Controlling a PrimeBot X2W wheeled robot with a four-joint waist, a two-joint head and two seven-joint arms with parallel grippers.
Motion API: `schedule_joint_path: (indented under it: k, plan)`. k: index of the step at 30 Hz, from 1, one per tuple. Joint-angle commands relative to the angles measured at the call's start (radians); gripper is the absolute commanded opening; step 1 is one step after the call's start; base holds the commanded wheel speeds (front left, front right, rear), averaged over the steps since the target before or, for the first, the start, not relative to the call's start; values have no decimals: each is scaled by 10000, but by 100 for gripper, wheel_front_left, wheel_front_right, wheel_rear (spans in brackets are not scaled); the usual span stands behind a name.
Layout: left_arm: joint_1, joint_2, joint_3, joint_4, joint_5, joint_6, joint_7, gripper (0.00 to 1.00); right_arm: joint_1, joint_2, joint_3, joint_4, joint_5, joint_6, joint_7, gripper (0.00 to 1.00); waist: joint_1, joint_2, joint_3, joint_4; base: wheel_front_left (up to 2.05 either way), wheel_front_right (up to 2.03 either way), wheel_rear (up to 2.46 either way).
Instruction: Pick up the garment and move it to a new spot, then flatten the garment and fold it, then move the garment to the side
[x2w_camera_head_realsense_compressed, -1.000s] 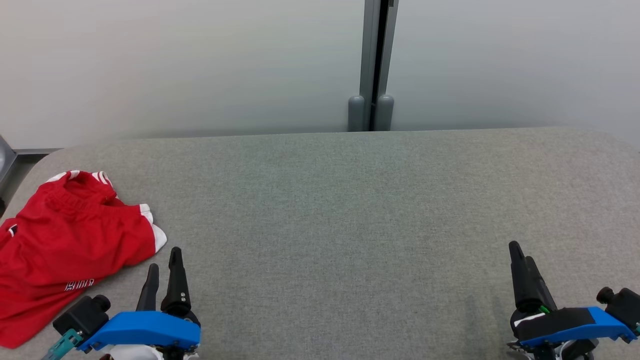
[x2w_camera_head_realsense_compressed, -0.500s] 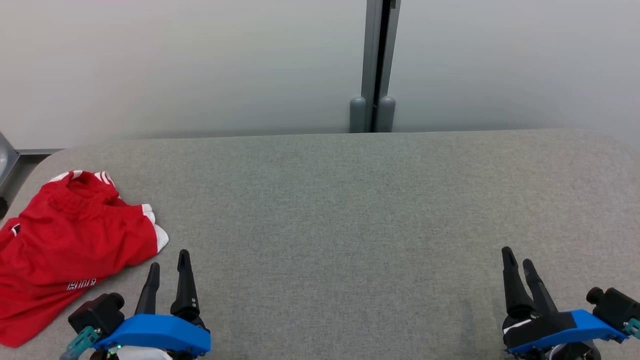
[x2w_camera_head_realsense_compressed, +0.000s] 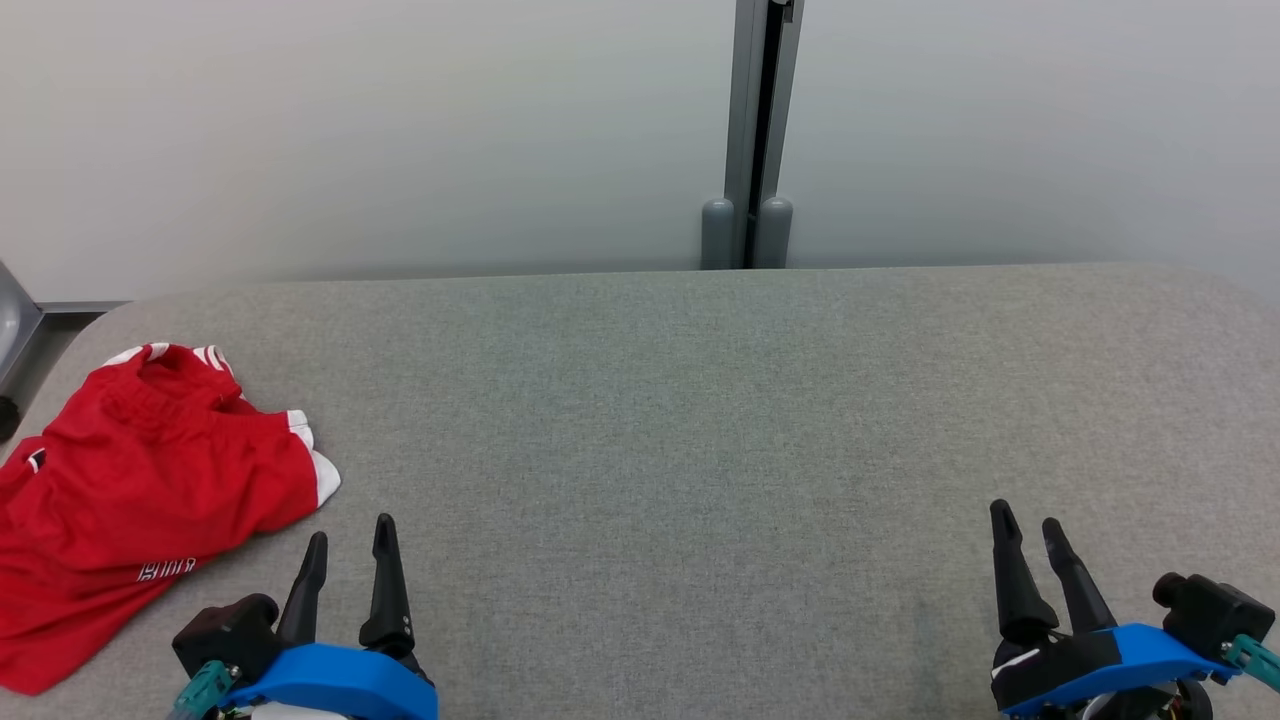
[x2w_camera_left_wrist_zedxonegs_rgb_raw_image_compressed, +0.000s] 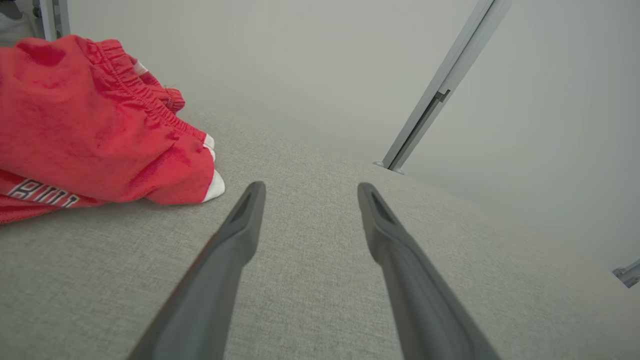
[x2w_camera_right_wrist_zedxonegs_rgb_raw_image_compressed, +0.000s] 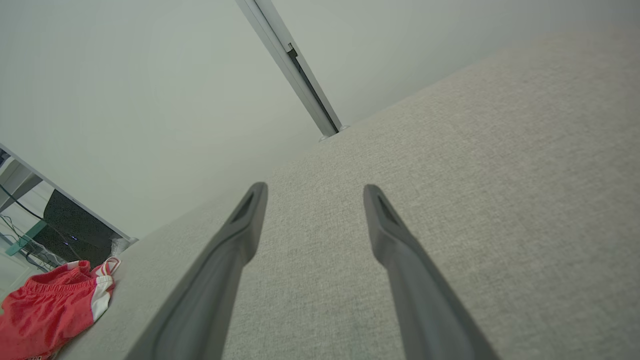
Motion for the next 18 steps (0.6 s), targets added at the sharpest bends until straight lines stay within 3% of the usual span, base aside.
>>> schedule_joint_path:
  k: [1,18]
  plan:
    - [-74,53,-43,-36,223,60,-75,100,-172,-71,26,-36,-236,19,-81,100,0,0,-6,-1,0,0,0]
    - [96,135,-273,111,1704,245,-468,100,-122,-77,136,164,-1859,22,-468,100,0,0,-173,14,0,0,0]
